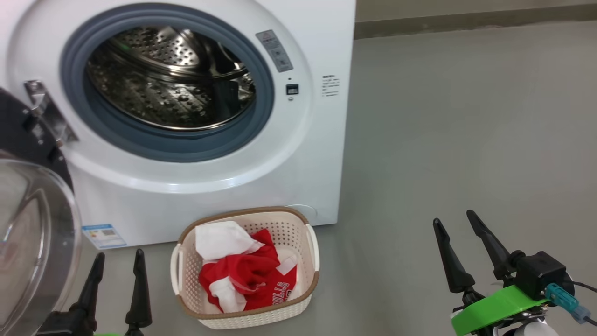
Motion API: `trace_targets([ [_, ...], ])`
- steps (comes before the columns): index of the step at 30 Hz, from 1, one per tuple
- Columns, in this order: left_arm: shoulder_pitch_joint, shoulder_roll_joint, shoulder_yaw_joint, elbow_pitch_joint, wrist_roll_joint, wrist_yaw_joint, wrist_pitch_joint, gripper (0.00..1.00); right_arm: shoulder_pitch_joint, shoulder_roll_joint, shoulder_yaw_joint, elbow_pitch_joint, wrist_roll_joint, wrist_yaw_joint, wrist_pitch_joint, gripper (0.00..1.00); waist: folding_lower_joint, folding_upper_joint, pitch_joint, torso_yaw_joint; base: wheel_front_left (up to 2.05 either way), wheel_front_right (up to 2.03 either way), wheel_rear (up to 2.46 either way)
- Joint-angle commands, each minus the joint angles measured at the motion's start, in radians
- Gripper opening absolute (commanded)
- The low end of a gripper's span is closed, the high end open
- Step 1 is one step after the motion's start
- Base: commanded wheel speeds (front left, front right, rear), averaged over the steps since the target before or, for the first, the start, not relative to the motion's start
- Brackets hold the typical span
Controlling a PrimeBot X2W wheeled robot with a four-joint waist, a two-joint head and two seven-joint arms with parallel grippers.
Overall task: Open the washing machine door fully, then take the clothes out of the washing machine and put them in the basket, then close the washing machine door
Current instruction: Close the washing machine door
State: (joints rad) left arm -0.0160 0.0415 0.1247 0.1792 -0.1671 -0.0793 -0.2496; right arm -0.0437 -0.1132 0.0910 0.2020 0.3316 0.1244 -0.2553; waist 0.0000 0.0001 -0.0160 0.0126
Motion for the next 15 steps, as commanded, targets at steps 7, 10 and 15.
trace_targets([
  [7, 0.003, 0.009, 0.017, -0.051, 0.008, 0.019, -0.012, 1.00, -0.020, -0.004, 0.043, -0.023, 0.009, 0.006, -0.006, 1.00, 0.0000, -0.0001, -0.012, 0.095, 0.00, 0.00, 0.00],
  [10, 0.006, 0.009, 0.013, -0.058, 0.009, 0.020, -0.012, 1.00, -0.019, -0.002, 0.051, -0.022, 0.011, 0.006, -0.006, 1.00, 0.0000, -0.0001, -0.015, 0.132, 0.00, 0.00, 0.00],
  [15, 0.013, 0.009, 0.010, -0.065, 0.011, 0.022, -0.012, 1.00, -0.020, -0.001, 0.063, -0.019, 0.015, 0.006, -0.006, 1.00, 0.0000, -0.0001, -0.020, 0.193, 0.00, 0.00, 0.00],
])
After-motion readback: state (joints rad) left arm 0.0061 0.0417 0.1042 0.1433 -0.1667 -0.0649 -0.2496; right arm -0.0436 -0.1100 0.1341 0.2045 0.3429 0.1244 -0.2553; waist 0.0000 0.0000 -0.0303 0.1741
